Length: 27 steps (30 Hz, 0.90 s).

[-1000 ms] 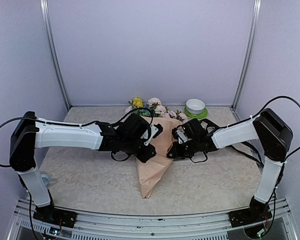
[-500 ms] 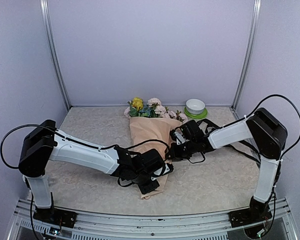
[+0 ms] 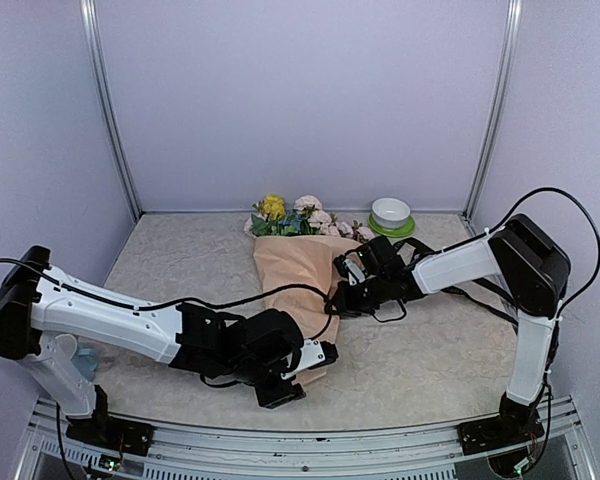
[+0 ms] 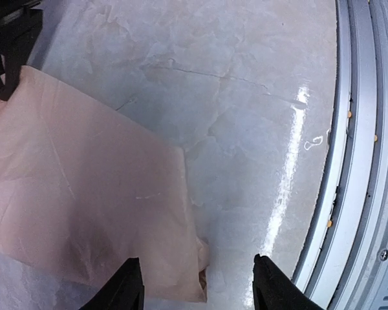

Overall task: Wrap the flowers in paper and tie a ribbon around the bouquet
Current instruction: Press the fold line on the folded wrapping paper.

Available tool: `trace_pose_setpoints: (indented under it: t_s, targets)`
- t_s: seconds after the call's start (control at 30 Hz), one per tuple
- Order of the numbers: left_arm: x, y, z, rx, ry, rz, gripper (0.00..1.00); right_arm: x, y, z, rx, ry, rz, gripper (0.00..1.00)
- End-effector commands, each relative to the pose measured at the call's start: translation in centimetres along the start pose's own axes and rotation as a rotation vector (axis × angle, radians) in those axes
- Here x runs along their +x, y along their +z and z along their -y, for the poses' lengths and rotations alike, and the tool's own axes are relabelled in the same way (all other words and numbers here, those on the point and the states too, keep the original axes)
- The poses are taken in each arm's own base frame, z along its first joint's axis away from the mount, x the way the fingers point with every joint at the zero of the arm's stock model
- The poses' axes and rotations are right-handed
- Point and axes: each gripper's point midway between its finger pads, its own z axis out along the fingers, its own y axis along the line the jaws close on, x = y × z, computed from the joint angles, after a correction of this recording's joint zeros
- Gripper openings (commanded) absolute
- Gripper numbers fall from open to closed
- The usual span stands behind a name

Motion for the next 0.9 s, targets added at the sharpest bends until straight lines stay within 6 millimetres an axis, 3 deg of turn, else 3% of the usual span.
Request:
trace_pose_setpoints:
  t_s: [0.0,0.17,0.3,0.5,0.6,0.77,0.87]
  targets:
    - [0.8,-1.0,-0.8,-0.033,-0.028,0.036,0.58,-0.8,0.4,-0.6,-0.034,-0.009,0.002,0.00]
    - [3.4,-0.2,-1.1,-0.067,-0.027,-0.004,0.59,-0.7,0.9,-1.8,-0.064,-0.025,-0.008,0.00]
    - [3.8,0.2,-1.2,-0.078,-0.036,-0.016,0.56,-0.5,1.4,-2.9,-0.094,-0.040,-0.017,0.00]
    - [2.3,-0.6,-2.1,-0.165,-0.059,0.047,0.53,0.2,2.1,-3.2,-0.112,-0.029,-0.030,0.00]
    - [0.8,-1.3,-1.2,-0.175,-0.030,0.111,0.54,0.4,2.1,-3.2,-0.113,-0.024,-0.029,0.00]
    - [1.5,-0.6,-2.2,-0.260,-0.031,0.076,0.54,0.3,1.8,-3.0,-0.100,-0.024,-0.017,0.00]
    - [0.2,-0.9,-1.7,-0.244,-0.042,0.112,0.54,0.2,1.7,-2.9,-0.094,-0.024,-0.013,0.00]
